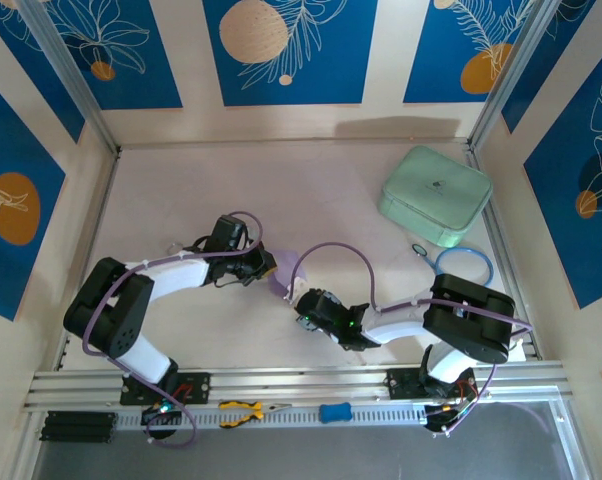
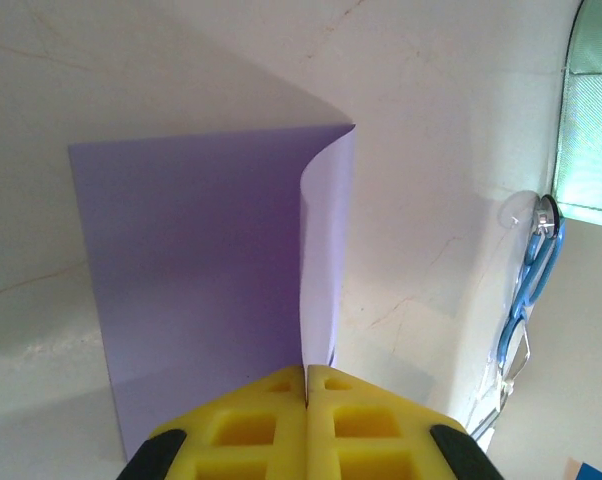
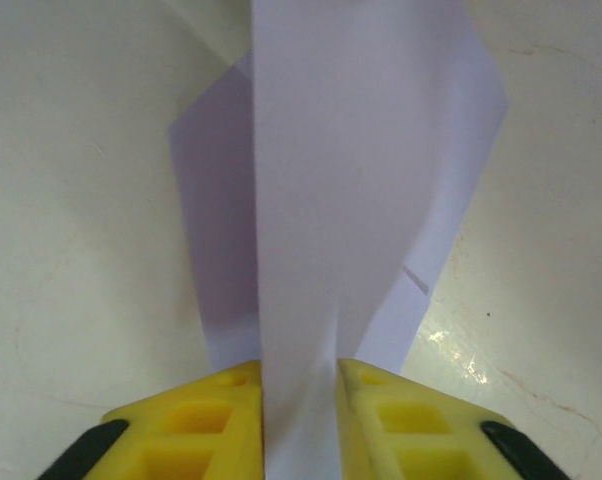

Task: Fold a paper plane with a square sheet of paper (pick it up from the middle)
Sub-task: Fourth fold the wing at the center of the table.

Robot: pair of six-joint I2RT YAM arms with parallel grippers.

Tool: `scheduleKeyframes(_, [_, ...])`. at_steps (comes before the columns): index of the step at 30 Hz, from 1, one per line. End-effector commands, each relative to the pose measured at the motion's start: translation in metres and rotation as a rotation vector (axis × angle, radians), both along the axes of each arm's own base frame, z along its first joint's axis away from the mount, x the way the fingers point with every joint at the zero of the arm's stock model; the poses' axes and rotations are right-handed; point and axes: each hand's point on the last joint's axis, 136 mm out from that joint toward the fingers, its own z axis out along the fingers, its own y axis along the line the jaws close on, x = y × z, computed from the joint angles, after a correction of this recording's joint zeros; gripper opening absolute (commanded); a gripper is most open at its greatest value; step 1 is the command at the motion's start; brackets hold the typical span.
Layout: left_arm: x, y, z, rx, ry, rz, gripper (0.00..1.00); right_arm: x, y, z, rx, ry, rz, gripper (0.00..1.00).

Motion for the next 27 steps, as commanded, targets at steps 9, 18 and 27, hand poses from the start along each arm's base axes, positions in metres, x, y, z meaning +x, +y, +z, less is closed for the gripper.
scheduleKeyframes(9, [0.002,-0.004,0.012,0.011,-0.030,-0.023,0.06,0.003,-0.001,0.001,0.045,0.013,-0.029,0.17])
scheduleKeyframes(18, [0.002,0.000,0.014,0.031,-0.033,-0.020,0.12,0.003,0.001,-0.003,0.090,0.074,-0.037,0.06])
scheduleKeyframes(27, [0.003,0.019,0.028,0.136,-0.091,0.007,0.49,0.001,0.010,-0.004,0.179,0.198,-0.011,0.02])
